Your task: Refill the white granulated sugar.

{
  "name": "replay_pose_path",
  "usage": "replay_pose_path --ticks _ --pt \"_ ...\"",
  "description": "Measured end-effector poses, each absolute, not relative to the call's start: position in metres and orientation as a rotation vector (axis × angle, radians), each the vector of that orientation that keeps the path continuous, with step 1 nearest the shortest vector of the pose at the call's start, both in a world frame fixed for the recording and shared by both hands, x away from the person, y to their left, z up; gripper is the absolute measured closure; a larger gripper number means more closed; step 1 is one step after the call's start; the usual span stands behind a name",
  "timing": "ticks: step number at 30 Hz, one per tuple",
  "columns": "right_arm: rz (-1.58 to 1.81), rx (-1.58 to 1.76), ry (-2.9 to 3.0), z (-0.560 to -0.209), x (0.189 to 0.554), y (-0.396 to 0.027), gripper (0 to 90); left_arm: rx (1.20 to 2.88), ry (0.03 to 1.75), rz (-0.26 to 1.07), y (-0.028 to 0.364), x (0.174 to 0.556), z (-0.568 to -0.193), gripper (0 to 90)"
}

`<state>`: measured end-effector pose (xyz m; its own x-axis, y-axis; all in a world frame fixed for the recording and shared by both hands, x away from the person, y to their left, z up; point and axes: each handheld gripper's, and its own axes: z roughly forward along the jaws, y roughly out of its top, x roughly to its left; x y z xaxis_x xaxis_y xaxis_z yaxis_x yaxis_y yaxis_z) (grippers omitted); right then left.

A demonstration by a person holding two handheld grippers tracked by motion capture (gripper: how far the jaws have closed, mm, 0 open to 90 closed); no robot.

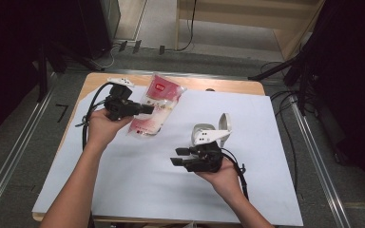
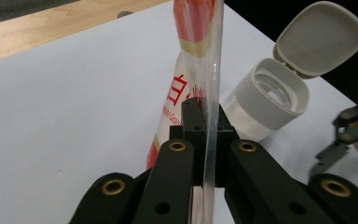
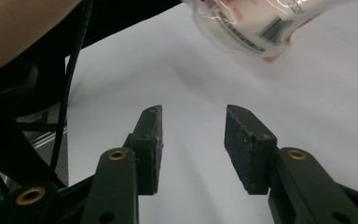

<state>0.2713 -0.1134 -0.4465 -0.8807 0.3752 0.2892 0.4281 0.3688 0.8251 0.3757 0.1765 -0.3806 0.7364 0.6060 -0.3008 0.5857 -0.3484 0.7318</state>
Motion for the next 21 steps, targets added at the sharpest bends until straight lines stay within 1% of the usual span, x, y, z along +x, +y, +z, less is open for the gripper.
replay_pose_path --ticks 2,6,8,9,14,21 --pt "-1.568 -0.752 -2.564 -0.445 0.269 -0.119 57.5 2.045 0.896 0.046 0.174 0.381 -0.388 90.0" --pt "-1.574 -0.769 -2.561 -0.446 0.267 -0.128 57.0 2.04 0.896 0.034 0.172 0.385 -0.399 90.0" --pt "-1.574 -0.775 -2.566 -0.447 0.266 -0.131 56.8 2.084 0.892 0.052 0.169 0.386 -0.409 90.0" --pt "-1.573 -0.777 -2.57 -0.448 0.266 -0.133 56.8 2.076 0.895 0.052 0.169 0.386 -0.412 90.0" --pt "-1.573 -0.799 -2.563 -0.452 0.262 -0.138 56.1 2.068 0.884 0.041 0.175 0.385 -0.414 89.9" --pt "-1.55 -0.827 -2.577 -0.458 0.257 -0.148 56.2 2.099 0.861 0.036 0.184 0.371 -0.417 88.1"
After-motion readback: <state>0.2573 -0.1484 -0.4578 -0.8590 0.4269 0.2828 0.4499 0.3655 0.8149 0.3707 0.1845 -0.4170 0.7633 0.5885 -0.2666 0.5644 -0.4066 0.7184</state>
